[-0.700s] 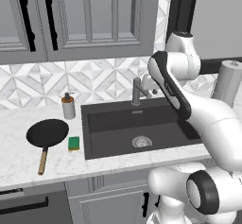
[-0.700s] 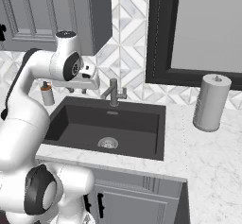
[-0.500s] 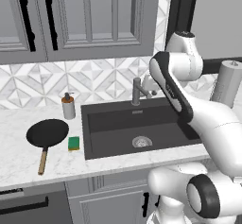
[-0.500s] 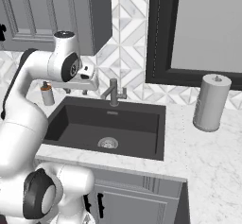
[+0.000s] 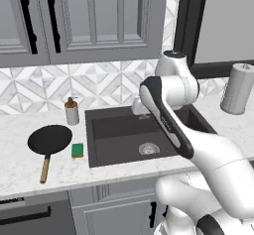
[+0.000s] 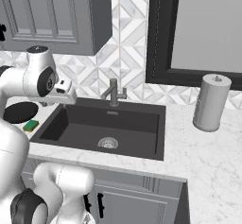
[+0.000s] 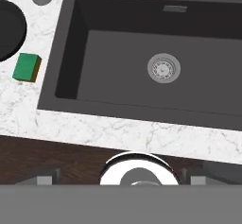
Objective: Pick the pan and sponge and place them into the sink. Then turn on the water.
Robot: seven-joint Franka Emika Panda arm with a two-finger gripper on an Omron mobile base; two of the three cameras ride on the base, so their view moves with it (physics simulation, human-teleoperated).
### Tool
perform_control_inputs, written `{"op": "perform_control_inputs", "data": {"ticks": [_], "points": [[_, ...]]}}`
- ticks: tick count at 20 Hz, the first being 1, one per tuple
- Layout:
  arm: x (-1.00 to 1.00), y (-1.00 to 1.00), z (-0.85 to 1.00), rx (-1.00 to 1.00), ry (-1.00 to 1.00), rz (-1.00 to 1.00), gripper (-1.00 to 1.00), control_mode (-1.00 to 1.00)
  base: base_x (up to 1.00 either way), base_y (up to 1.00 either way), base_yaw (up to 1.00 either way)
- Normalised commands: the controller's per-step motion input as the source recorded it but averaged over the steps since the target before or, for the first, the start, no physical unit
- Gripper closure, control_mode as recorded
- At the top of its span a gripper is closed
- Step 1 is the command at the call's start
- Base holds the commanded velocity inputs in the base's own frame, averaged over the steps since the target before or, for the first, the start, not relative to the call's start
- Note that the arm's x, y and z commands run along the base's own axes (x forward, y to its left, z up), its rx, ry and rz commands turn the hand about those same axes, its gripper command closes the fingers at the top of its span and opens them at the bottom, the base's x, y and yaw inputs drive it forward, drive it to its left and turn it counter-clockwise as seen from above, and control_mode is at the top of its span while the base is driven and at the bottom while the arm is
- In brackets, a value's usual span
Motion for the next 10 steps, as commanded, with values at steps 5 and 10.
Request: {"op": "perform_control_inputs", "data": {"ticks": [5,10], "points": [[0.0,1.0,-0.35,0.0,-0.01,0.0,-1.0,-1.0,0.0,0.0,0.0],[0.04,1.0,-0.37,0.0,-0.06,0.02,-1.0,-1.0,0.0,0.0,0.0]]}}
